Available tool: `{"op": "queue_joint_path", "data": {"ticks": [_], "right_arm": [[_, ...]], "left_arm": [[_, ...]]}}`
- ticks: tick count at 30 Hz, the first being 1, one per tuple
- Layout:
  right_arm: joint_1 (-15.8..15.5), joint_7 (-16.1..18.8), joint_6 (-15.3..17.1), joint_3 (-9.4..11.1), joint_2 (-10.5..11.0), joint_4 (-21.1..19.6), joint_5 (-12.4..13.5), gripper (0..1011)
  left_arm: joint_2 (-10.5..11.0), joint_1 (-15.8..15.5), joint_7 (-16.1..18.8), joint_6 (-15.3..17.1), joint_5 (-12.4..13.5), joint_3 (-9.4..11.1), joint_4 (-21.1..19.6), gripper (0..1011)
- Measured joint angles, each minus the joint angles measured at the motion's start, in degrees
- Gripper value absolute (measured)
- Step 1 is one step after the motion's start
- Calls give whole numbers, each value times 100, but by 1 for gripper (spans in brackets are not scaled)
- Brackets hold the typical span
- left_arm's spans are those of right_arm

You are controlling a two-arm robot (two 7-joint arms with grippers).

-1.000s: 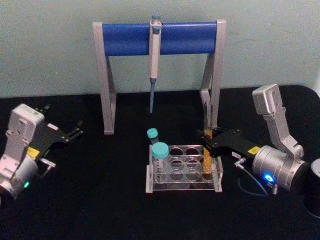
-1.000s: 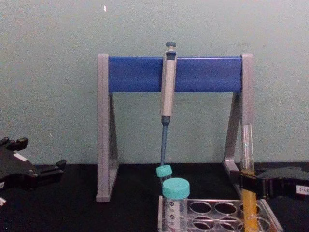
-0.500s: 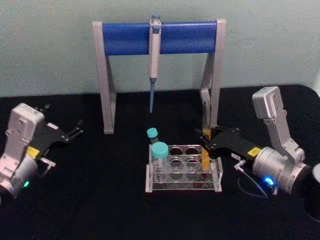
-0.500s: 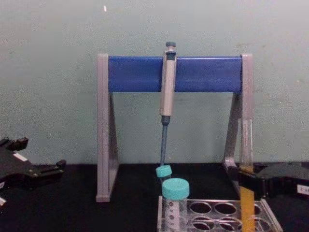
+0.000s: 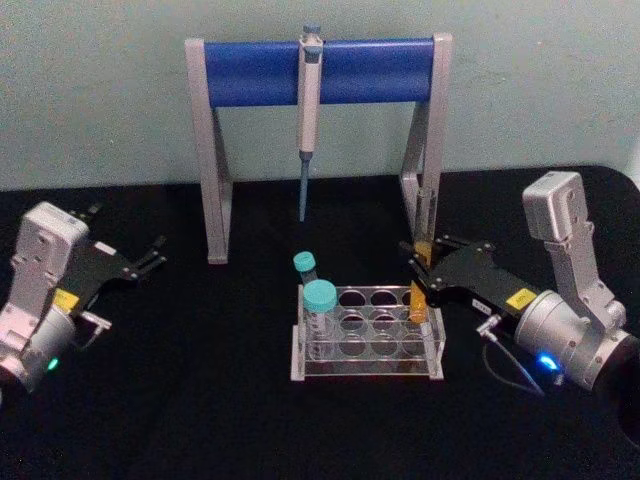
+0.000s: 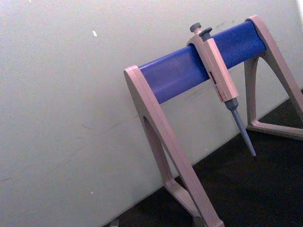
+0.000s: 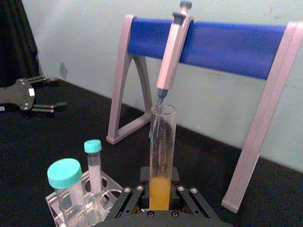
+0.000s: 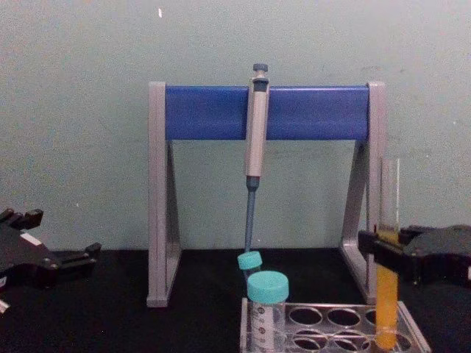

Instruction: Pick up the test tube from the test tube rack, shake it, then place it back into the test tube rack.

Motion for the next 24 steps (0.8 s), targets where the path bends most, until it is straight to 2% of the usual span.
{"op": "queue_joint_path", "data": {"ticks": [13, 24], "right_arm": [[-199, 23, -271, 273, -96, -355, 28, 227], [36, 177, -357, 224, -244, -268, 92, 227]], "left_arm": [[0, 0, 0, 0, 0, 0, 0, 1001], [0, 0, 0, 0, 0, 0, 0, 1001]]}}
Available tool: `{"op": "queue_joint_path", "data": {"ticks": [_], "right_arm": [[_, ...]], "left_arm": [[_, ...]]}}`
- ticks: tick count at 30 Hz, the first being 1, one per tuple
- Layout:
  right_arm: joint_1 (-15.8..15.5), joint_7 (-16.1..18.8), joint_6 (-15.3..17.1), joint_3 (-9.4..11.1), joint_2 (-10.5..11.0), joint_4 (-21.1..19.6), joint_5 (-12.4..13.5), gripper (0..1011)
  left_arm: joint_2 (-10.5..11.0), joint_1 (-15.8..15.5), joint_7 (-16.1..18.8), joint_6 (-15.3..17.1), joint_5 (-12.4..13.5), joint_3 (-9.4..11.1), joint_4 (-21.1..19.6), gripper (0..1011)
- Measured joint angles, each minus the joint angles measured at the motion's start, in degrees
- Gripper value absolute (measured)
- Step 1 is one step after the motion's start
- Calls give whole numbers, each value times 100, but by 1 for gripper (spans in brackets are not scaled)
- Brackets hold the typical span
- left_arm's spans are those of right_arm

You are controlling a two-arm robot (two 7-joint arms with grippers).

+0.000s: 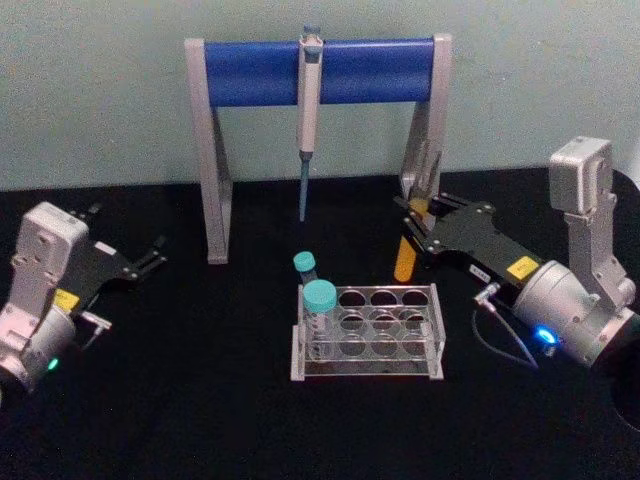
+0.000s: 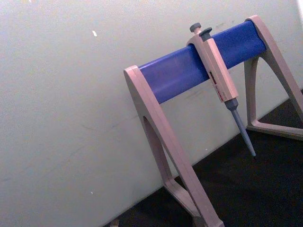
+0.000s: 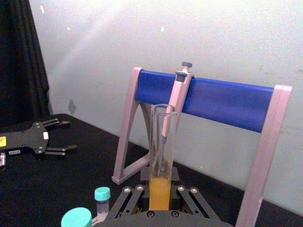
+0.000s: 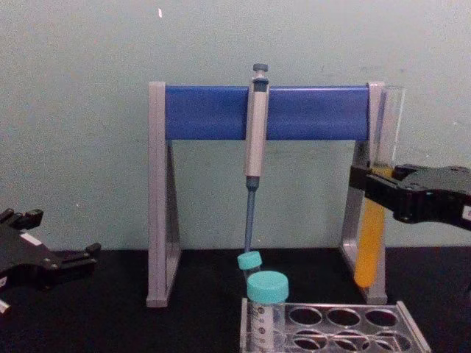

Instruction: Pick up the test tube from the test tube rack, shake it, then place it back into the test tube rack.

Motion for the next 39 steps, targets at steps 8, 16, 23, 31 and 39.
{"op": "queue_joint_path", "data": {"ticks": [8, 16, 23, 31, 39], "right_arm": [[152, 61, -4, -74, -62, 170, 23, 227], [258, 2, -59, -45, -84, 306, 3, 227], [80, -103, 77, 88, 105, 82, -73, 227], [-175, 74, 384, 172, 345, -251, 105, 227], [-59, 491, 552, -33, 408, -219, 497, 227]], "left_arm": [[0, 0, 0, 0, 0, 0, 0, 1001], [0, 0, 0, 0, 0, 0, 0, 1001], [0, 0, 0, 0, 0, 0, 0, 1001], [0, 0, 0, 0, 0, 0, 0, 1001], [0, 0, 0, 0, 0, 0, 0, 1001]]}}
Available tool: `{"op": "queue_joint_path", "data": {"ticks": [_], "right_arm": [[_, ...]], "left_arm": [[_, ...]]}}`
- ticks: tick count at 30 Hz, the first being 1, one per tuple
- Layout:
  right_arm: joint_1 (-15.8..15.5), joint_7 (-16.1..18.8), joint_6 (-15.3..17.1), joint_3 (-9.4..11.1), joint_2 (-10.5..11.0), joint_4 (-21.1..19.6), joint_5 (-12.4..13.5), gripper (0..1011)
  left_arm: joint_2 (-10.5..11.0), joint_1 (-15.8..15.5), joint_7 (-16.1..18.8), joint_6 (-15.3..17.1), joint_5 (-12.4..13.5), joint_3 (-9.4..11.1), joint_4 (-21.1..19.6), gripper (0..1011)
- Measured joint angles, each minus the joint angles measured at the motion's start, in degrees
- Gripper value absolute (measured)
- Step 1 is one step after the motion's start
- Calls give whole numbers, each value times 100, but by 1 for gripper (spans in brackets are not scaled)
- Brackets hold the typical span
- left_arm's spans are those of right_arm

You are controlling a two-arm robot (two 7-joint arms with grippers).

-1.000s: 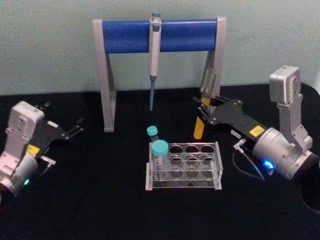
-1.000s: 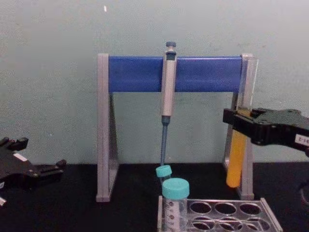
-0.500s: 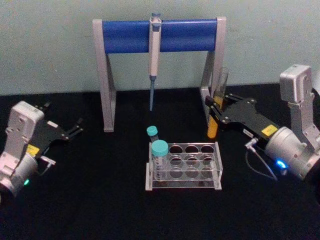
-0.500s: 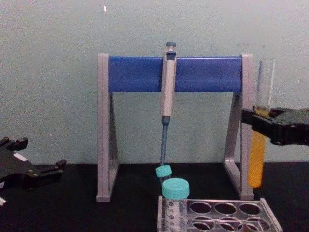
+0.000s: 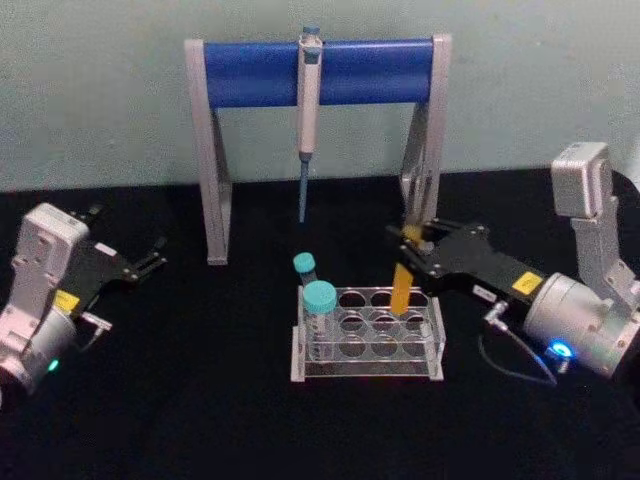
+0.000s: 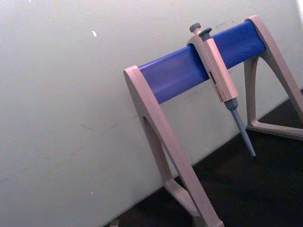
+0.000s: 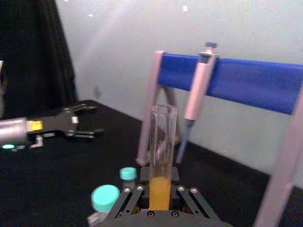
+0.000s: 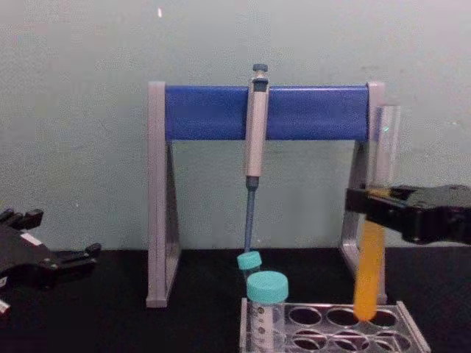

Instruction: Pick up the test tube from the test tube rack, shake it, then place it back into the test tube rack.

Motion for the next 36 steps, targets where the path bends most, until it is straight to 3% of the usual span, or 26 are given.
{"op": "queue_joint_path", "data": {"ticks": [7, 14, 27, 36], "right_arm": [[283, 110, -109, -290, -144, 258, 104, 227], [497, -73, -375, -400, -284, 493, 26, 227], [511, -509, -448, -212, -291, 574, -222, 227], [427, -560, -417, -105, -265, 503, -306, 227]], "left_arm": [[0, 0, 0, 0, 0, 0, 0, 1001], [0, 0, 0, 0, 0, 0, 0, 1001], [0, 0, 0, 0, 0, 0, 0, 1001], [0, 0, 0, 0, 0, 0, 0, 1001]]}}
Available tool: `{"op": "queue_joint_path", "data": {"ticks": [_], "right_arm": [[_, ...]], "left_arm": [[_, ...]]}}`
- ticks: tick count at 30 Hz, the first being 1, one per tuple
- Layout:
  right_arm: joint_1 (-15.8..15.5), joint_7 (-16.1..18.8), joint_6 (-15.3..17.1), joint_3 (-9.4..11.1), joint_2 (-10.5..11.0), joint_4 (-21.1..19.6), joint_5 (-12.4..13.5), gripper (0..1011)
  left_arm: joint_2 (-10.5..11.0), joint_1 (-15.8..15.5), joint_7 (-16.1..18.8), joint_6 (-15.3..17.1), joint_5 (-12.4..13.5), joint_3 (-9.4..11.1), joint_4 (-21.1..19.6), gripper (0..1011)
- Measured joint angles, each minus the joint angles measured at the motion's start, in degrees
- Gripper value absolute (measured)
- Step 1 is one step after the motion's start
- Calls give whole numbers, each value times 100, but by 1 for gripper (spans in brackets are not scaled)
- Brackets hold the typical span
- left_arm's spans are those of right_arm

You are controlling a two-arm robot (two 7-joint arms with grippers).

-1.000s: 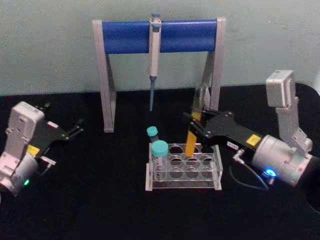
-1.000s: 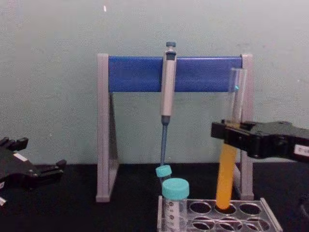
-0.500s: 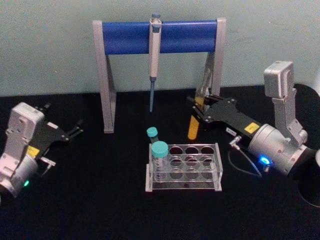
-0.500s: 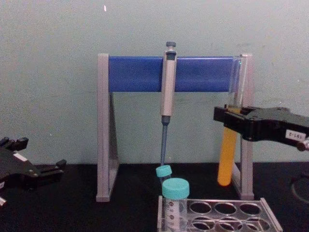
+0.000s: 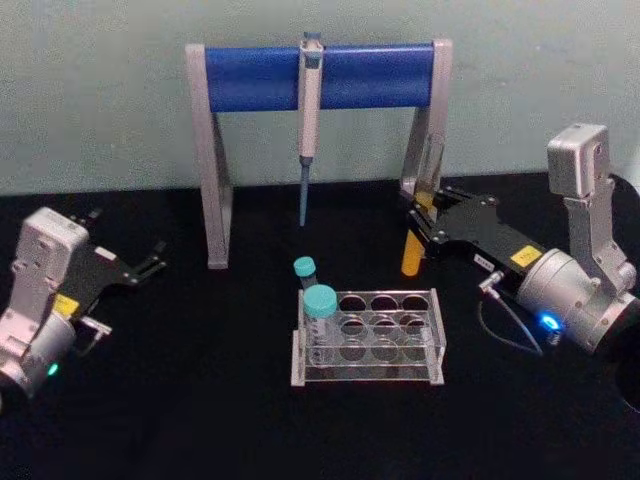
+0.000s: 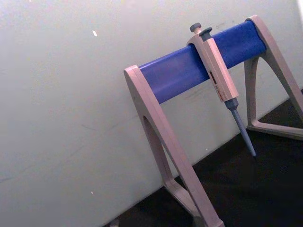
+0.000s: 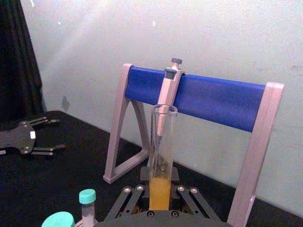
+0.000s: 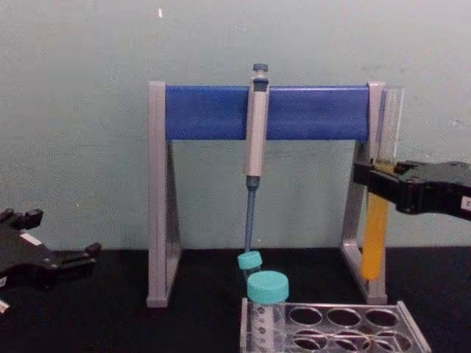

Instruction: Pick up the test tube from the test tube rack, shake it, then place it back into the test tube rack.

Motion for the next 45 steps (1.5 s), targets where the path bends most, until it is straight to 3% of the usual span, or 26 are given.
{"op": "queue_joint_path", "data": {"ticks": [9, 23, 34, 35, 39, 45], "right_arm": [[-100, -22, 39, 96, 6, -58, -55, 227], [-528, 97, 215, 242, 289, -486, -27, 227], [-430, 438, 289, -76, 287, -472, 130, 227], [-287, 495, 257, -214, 198, -358, 151, 227], [-78, 517, 216, -346, 56, -155, 170, 227], [204, 417, 187, -432, -139, 169, 176, 227]], "left_arm": [[0, 0, 0, 0, 0, 0, 0, 1001], [0, 0, 0, 0, 0, 0, 0, 1001], [0, 0, 0, 0, 0, 0, 0, 1001], [0, 0, 0, 0, 0, 0, 0, 1001], [0, 0, 0, 0, 0, 0, 0, 1002], [0, 0, 0, 0, 0, 0, 0, 1001]]}}
